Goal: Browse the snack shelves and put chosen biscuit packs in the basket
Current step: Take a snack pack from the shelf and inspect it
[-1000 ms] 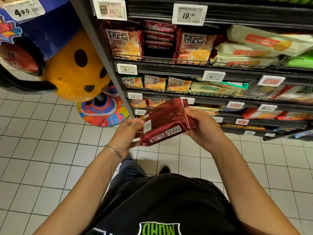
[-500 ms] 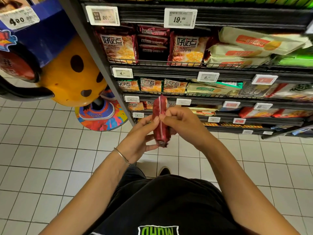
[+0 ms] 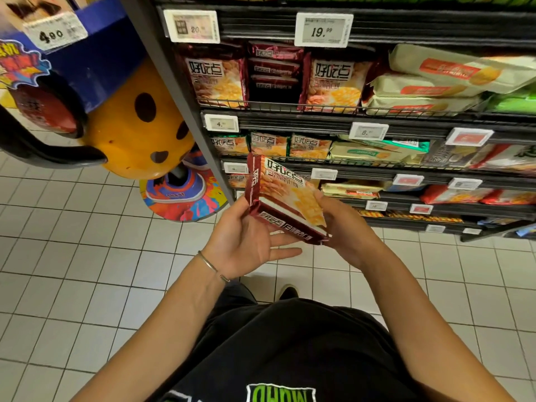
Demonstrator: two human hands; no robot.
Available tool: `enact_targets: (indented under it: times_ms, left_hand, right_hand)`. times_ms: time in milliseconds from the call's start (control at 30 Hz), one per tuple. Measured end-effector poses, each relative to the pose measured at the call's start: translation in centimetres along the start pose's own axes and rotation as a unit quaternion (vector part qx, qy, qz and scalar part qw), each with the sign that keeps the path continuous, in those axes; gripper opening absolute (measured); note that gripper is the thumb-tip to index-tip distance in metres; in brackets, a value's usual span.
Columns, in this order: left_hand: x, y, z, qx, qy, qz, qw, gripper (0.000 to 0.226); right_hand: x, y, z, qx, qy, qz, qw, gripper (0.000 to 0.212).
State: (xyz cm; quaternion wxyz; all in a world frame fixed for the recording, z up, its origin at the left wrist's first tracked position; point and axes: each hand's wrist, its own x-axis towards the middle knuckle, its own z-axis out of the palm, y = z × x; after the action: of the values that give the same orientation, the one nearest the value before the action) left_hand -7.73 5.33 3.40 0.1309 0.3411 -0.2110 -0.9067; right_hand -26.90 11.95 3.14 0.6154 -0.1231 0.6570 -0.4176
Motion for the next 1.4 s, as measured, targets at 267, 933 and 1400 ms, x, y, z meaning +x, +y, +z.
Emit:
enact_targets:
  times_ms: [267,933,1400]
  left_hand:
    - [-0.8,1.3,-0.8,0.11,0.087,0.016,0.99,0.06]
    - [-0.6,1.4,-1.3,0.061,0.157,0.037,0.985,0.042]
    - [-1.0,1.5,-1.1,-0.008,0.12,0.001,0.993,0.044]
  right_hand:
    - [-0.3,-1.0,-1.5,0.06,-0.003,-0.071,0.996,0.03]
    - [-0.9,-1.6,-1.3,0.014,0.035,-0.092,0.995,0.027]
    - [-1.0,-2.6,-1.0,0.154,-0.006,-0.002,0.988,0.029]
